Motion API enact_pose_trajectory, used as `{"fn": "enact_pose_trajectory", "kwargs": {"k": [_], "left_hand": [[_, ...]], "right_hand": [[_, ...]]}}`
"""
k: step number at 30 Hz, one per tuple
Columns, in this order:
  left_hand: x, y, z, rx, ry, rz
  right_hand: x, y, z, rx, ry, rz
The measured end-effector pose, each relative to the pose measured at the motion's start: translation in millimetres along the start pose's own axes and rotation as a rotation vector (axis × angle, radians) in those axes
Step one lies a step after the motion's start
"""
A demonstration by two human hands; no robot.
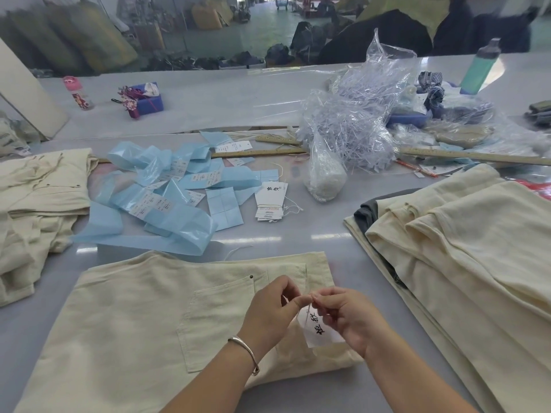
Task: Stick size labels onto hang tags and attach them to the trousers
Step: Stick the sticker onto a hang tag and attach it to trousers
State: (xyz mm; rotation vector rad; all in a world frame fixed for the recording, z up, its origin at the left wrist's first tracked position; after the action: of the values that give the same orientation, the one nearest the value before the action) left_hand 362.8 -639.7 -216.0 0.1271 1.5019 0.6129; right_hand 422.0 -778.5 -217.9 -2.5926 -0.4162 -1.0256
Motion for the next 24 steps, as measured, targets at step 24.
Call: {"fn": "enact_pose_trajectory", "kwargs": {"k": [24], "left_hand": [[210.2, 317.1, -152.5, -0.346, 0.744, 0.646]], "right_hand": [[-7.2, -172.4, 88.9, -0.477, 0.407, -1.774]]}}
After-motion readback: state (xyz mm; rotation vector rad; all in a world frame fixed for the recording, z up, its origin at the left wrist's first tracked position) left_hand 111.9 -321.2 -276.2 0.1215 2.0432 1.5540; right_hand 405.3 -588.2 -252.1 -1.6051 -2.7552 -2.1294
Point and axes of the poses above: each hand's wrist, its own z-axis towards the middle knuckle, its own y-axis out of the back of the hand, x = y × z, the point moved 5 cm from there along z, towards the middle knuckle, and after that the axes turned 7 degrees about -y, right-handed, at the moved point
